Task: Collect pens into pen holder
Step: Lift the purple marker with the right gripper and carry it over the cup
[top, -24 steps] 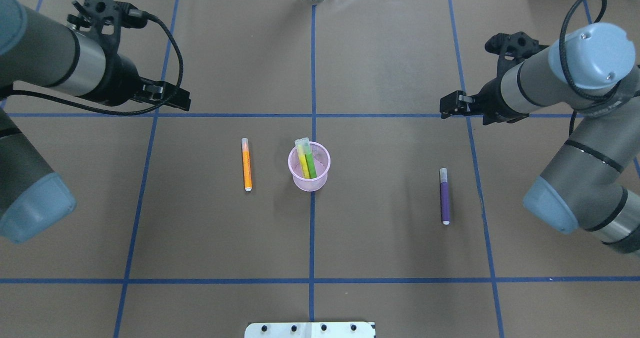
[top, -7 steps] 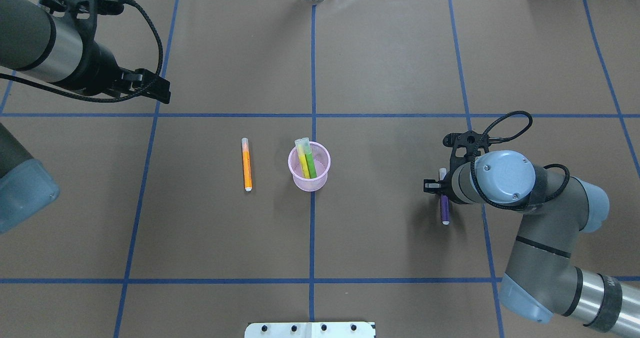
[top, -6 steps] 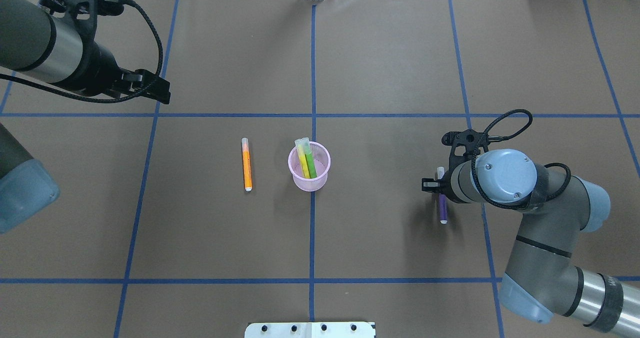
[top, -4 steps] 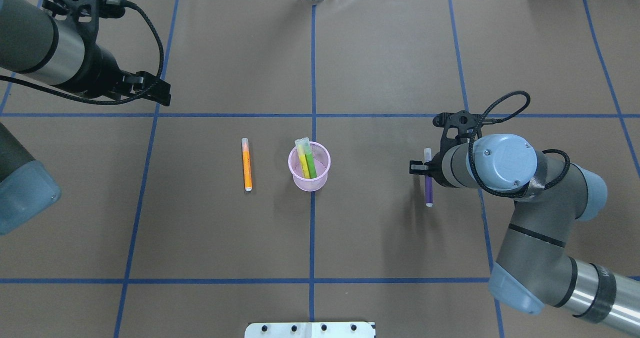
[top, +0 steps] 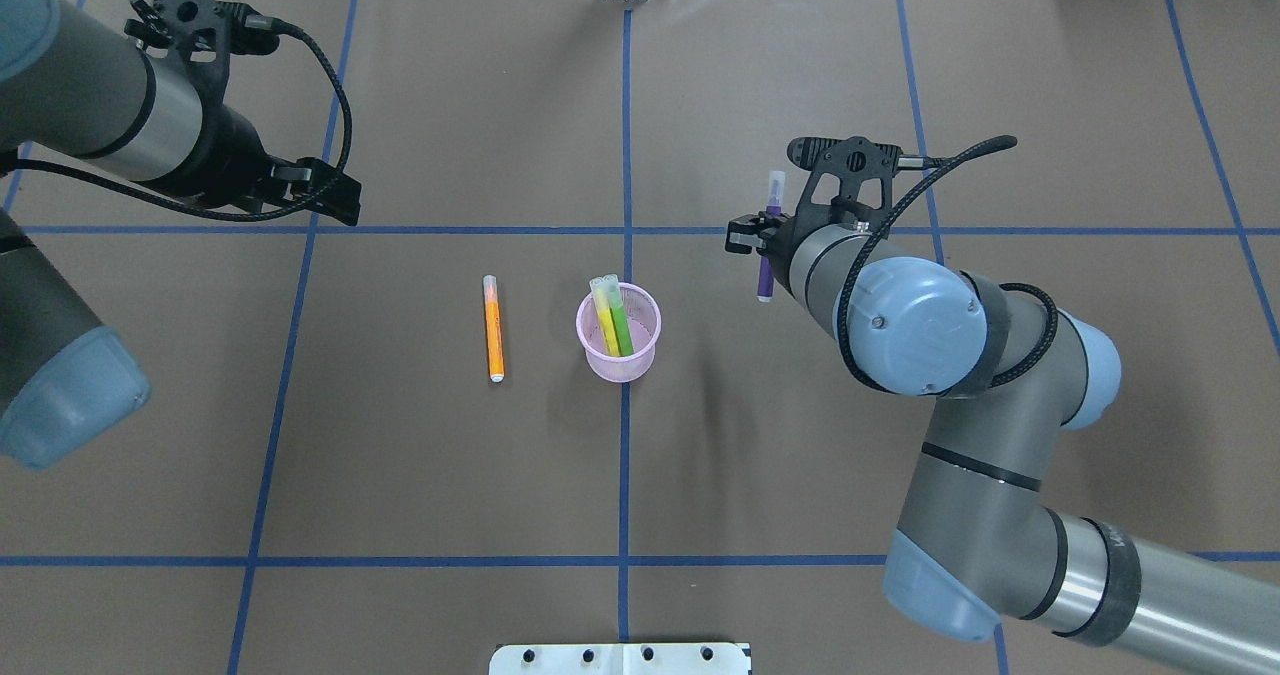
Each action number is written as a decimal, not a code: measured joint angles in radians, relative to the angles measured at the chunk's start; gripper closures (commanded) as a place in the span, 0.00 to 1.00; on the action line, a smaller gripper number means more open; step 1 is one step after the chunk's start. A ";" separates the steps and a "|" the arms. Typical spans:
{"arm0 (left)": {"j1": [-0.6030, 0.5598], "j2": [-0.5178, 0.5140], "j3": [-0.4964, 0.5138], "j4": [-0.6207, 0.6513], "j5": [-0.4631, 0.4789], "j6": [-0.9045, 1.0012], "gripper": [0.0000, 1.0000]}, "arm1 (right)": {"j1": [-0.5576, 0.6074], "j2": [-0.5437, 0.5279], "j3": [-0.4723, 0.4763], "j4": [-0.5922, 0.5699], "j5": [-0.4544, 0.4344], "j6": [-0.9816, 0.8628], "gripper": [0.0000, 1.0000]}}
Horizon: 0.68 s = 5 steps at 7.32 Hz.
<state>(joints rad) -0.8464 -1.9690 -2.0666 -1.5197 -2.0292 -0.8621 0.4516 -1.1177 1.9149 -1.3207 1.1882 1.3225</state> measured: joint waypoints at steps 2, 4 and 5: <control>0.009 0.000 0.012 0.000 0.001 0.000 0.00 | -0.094 0.050 -0.010 0.000 -0.219 0.077 1.00; 0.010 0.001 0.023 0.000 0.001 0.000 0.00 | -0.171 0.077 -0.035 0.000 -0.372 0.115 1.00; 0.010 0.001 0.025 0.000 0.001 0.000 0.00 | -0.194 0.102 -0.070 -0.001 -0.424 0.124 1.00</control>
<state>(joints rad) -0.8361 -1.9677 -2.0413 -1.5202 -2.0280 -0.8621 0.2572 -1.0154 1.8453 -1.3221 0.7644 1.4467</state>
